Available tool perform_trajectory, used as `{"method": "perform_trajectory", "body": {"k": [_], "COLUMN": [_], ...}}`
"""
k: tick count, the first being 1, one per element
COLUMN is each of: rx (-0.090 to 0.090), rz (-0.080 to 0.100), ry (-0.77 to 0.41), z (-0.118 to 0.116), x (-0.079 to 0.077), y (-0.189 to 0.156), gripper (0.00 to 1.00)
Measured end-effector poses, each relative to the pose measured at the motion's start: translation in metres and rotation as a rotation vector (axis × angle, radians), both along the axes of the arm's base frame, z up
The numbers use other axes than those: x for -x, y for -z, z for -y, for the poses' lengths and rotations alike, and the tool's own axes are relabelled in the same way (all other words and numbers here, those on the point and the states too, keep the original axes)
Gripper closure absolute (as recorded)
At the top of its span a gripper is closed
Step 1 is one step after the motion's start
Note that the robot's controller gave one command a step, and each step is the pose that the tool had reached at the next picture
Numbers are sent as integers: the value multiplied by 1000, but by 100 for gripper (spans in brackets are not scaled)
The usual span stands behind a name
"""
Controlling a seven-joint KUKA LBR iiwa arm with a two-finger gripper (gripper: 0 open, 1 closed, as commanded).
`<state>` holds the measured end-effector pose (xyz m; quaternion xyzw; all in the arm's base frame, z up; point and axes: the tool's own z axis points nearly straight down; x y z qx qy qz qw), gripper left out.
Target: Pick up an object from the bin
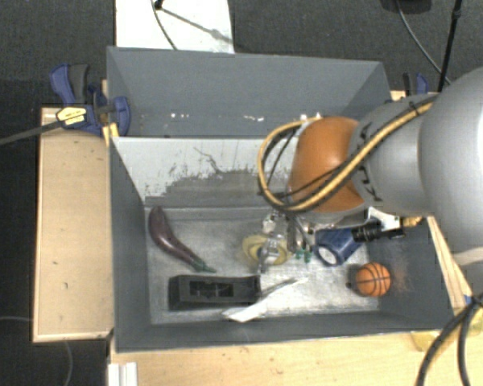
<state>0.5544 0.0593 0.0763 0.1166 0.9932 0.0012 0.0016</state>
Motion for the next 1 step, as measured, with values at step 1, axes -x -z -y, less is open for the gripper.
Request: {"method": "perform_trajectory", "body": {"k": [1], "rx": [0], "rz": [0], "ry": [1], "z": [0], "x": [0], "y": [0], "gripper": [100]}}
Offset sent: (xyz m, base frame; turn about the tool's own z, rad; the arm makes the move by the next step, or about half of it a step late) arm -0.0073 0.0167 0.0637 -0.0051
